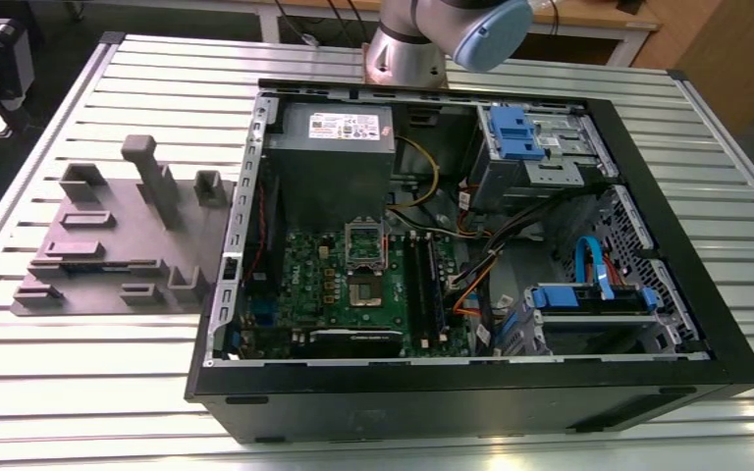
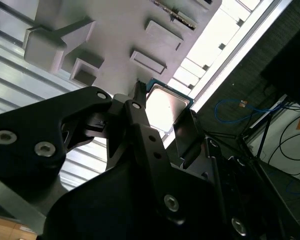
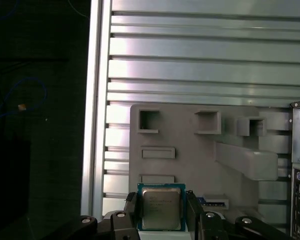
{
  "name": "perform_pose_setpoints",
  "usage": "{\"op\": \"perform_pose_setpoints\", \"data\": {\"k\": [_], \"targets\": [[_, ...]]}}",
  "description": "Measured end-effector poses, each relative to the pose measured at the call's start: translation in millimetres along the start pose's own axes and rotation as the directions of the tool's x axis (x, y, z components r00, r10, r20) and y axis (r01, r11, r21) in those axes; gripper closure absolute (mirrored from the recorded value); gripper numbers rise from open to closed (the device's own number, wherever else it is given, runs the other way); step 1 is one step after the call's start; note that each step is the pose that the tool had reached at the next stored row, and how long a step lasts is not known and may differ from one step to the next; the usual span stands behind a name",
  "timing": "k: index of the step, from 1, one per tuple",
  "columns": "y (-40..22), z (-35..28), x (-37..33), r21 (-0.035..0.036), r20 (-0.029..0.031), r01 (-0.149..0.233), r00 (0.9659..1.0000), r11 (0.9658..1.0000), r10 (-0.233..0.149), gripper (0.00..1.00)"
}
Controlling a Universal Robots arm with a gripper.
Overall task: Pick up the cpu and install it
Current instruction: 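Pick up the cpu and move it towards the insertion slot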
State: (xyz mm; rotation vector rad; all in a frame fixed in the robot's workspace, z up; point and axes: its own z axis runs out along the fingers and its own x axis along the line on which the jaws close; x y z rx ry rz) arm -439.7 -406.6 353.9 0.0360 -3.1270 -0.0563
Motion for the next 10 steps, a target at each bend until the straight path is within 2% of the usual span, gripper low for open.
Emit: {"op": "perform_pose_setpoints", "data": {"k": [10], "targets": [[1.1,-18.4,0.3,0.0052,-0.0001,-0.001,1.0,1.0,0.001,0.53]]}}
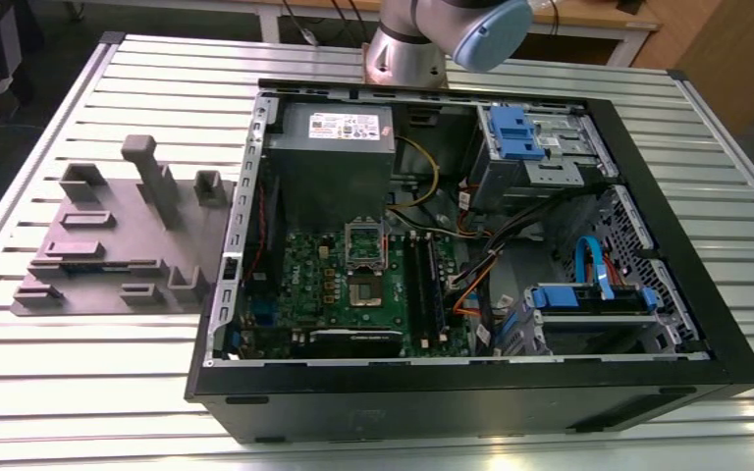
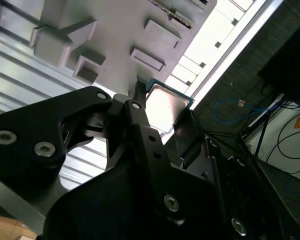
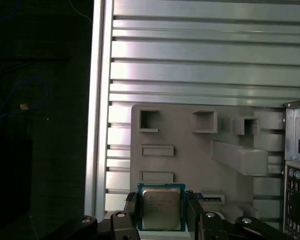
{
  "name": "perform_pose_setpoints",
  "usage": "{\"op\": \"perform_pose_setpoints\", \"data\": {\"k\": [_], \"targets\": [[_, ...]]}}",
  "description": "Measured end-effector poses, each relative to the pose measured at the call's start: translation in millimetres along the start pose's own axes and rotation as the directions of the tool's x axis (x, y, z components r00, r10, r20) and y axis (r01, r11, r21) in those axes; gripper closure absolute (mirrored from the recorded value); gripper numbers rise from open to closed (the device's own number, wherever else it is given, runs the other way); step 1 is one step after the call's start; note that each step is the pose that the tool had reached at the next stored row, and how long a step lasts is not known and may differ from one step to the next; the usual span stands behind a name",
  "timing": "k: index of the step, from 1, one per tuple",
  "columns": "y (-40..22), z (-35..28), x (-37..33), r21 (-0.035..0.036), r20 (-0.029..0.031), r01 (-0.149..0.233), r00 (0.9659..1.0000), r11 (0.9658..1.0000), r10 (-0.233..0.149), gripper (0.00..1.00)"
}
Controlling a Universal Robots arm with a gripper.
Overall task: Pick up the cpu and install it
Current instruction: 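Pick up the cpu and move it towards the insertion slot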
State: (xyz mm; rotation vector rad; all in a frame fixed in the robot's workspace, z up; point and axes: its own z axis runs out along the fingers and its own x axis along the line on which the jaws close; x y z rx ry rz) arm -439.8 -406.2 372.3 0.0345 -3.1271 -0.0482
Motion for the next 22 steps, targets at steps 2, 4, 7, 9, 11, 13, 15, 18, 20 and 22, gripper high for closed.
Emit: {"op": "perform_pose_setpoints", "data": {"k": [2,4,7,9,11,13,15,18,20,22], "targets": [[0.2,-3.9,0.1,0.0015,0.0,0.0,1.0,1.0,0.0,0.53],[0.4,-6.8,0.1,0.0036,0.0,-0.001,1.0,1.0,0.001,0.53],[0.4,-7.9,0.1,0.0059,0.0002,-0.001,1.0,1.0,0.001,0.53],[0.4,-8.1,0.1,0.0062,-0.0001,-0.001,1.0,1.0,0.001,0.53],[0.5,-8.1,0.1,0.0063,-0.0001,-0.001,1.0,1.0,0.001,0.53],[0.5,-8.2,-0.3,0.0063,-0.0002,-0.001,1.0,1.0,0.001,0.53],[0.4,-8.1,-1.0,0.0062,0.0,-0.001,1.0,1.0,0.001,0.53],[0.4,-8.2,-2.2,0.0063,-0.0001,-0.001,1.0,1.0,0.001,0.53],[0.4,-8.2,-3.2,0.0062,0.0,-0.001,1.0,1.0,0.001,0.53],[0.4,-8.2,-4.1,0.0062,-0.0001,-0.001,1.0,1.0,0.001,0.53]]}}
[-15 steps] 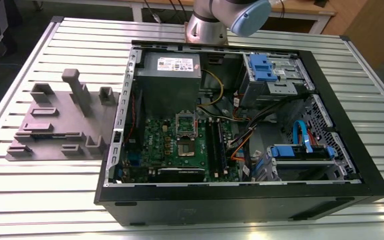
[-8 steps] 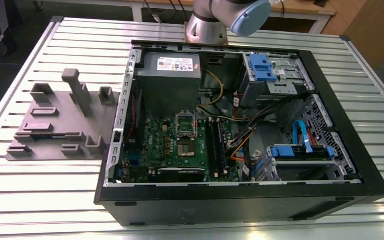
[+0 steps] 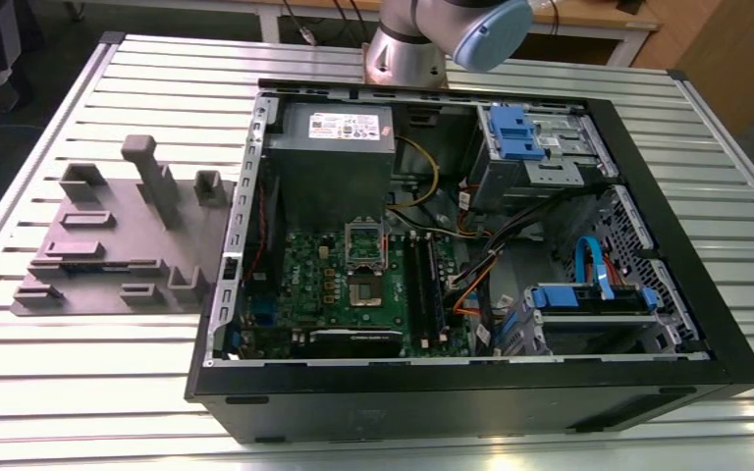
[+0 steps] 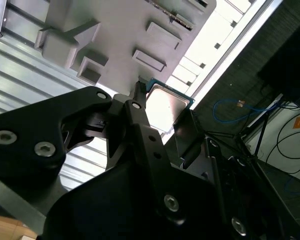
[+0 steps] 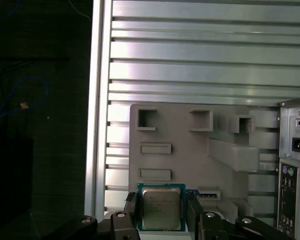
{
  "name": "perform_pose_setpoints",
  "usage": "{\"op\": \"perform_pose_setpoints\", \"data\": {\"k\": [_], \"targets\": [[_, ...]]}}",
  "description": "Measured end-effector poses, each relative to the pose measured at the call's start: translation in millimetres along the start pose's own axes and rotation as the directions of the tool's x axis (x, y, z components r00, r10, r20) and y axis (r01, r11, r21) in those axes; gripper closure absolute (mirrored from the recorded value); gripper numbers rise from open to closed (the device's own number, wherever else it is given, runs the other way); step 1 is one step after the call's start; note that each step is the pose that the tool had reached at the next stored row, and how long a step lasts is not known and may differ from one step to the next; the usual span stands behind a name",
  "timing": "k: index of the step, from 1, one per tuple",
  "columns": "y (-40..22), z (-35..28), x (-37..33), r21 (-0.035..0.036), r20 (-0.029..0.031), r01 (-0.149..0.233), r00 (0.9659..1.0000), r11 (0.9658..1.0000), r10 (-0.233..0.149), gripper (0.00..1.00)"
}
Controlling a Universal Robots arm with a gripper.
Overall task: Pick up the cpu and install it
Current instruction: 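Pick up the cpu and move it towards the insertion slot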
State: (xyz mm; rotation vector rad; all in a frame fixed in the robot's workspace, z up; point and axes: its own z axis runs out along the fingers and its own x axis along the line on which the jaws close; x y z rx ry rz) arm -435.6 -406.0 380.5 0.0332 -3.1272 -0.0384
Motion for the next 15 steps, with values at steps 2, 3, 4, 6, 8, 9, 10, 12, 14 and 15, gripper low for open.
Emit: {"op": "perform_pose_setpoints", "data": {"k": [2,3,4,6,8,9,10,12,14,15], "targets": [[0.0,0.0,-0.9,0.0,0.0,0.0,1.0,1.0,0.0,0.53],[0.0,0.0,-1.2,0.0,0.0001,0.0,1.0,1.0,0.0,0.53],[0.0,0.0,-1.7,0.0,0.0,0.0,1.0,1.0,0.0,0.53],[-0.1,0.0,-2.9,0.0,0.0,0.0,1.0,1.0,0.0,0.53],[-0.1,0.0,-4.2,-0.0001,0.0,0.0,1.0,1.0,0.0,0.53],[-0.1,0.0,-4.6,0.0,0.0001,0.0,1.0,1.0,0.0,0.53],[-0.1,-0.1,-5.5,0.0,0.0,0.0,1.0,1.0,0.0,0.53],[-0.1,0.0,-6.3,0.0,0.0001,0.0,1.0,1.0,0.0,0.53],[-0.2,-0.1,-7.4,-0.0001,0.0,0.0,1.0,1.0,0.0,0.53],[-0.2,-0.1,-8.0,0.0,0.0001,0.0,1.0,1.0,0.0,0.53]]}}
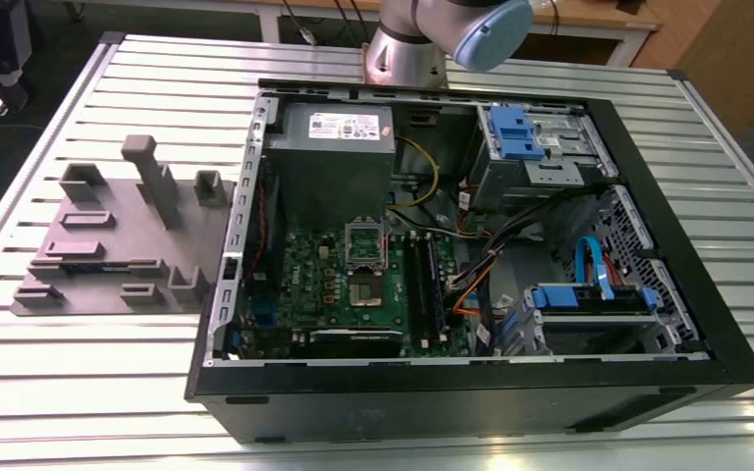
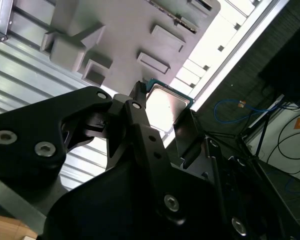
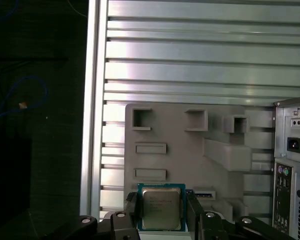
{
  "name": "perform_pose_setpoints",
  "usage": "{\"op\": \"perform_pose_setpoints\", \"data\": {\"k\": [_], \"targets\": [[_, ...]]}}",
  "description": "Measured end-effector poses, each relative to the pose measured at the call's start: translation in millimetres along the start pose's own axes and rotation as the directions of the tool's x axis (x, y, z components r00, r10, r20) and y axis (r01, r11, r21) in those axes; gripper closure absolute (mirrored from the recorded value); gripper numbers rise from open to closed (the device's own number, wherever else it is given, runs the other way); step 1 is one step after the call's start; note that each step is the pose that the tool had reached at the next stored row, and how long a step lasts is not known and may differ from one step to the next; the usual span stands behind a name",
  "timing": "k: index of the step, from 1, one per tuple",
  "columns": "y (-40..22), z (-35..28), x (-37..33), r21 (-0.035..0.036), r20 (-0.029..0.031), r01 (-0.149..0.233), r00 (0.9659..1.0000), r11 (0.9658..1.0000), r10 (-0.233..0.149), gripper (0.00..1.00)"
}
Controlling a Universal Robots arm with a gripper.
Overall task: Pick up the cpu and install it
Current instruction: 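Pick up the cpu and move it towards the insertion slot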
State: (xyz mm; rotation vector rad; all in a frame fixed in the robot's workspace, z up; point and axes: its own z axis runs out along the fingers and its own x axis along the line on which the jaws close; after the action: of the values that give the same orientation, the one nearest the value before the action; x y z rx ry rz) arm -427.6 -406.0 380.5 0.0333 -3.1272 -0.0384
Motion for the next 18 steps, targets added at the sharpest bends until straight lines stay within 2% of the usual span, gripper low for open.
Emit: {"op": "perform_pose_setpoints", "data": {"k": [18], "targets": [[-0.2,-0.2,-11.0,0.0,-0.0001,0.0,1.0,1.0,0.0,0.53]]}}
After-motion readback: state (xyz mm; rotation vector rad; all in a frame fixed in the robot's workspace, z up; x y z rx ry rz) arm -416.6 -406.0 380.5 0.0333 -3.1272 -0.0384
